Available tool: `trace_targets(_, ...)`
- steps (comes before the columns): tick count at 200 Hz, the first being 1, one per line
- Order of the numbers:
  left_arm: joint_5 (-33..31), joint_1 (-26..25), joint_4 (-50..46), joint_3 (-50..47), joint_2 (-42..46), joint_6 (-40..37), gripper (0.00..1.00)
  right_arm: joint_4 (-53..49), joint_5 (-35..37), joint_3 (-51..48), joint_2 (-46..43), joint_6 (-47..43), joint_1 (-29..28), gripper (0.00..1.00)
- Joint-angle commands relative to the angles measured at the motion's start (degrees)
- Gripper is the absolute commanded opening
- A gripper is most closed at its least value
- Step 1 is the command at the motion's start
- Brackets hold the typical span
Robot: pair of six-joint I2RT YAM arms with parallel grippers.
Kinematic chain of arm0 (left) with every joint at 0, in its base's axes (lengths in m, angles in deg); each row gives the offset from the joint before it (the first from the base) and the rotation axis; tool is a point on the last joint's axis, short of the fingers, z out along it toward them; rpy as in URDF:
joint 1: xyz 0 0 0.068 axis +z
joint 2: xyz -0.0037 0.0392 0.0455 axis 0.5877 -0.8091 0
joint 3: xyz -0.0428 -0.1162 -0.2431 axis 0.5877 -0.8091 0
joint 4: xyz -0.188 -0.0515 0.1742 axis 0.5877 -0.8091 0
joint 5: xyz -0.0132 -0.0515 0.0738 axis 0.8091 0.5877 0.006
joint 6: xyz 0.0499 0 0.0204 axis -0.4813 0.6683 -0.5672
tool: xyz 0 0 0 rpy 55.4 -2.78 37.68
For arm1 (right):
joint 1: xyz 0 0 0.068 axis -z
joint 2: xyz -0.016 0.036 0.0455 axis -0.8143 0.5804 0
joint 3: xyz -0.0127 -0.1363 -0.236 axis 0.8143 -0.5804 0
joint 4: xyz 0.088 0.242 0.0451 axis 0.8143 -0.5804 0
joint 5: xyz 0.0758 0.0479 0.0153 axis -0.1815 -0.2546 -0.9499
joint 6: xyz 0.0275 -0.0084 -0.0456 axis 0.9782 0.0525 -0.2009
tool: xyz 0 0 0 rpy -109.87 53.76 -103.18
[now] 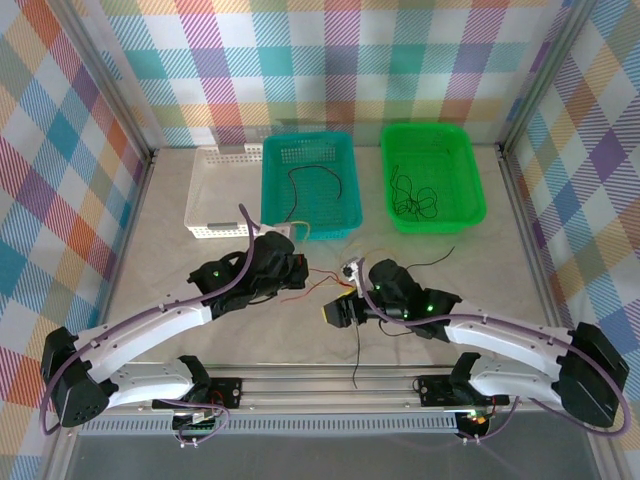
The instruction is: Untangle the cables
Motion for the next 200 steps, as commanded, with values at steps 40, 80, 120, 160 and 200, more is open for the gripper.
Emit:
trace_targets(40,1.17,-0.53,1.35,0.62,1.7,-0.28,0.0,-1.17,4.2,6.29,3.4,6.27,0.09,0.67)
trace_targets(80,1.1,-1.49,2.7,-0.74,4.13,-0.33,0.0,-2.99,7.15,9.46,5.52,7.31,0.09,0.67)
trace_targets(120,0.53,-1.9,2.87,-1.04,7.33,-0.87,0.0,-8.32,13.3,11.7,11.28,6.42,0.22,0.65)
trace_targets(160,1.12,-2.06,3.87,-2.02,9.38,-0.94,0.0,-6.6,13.6,11.75,14.16,7.52,0.27,0.53)
trace_targets(200,-0.35,-2.15,2.87,-1.51,11.69,-2.16,0.0,-6.75,15.64,11.58,16.16,7.69,0.87,0.33)
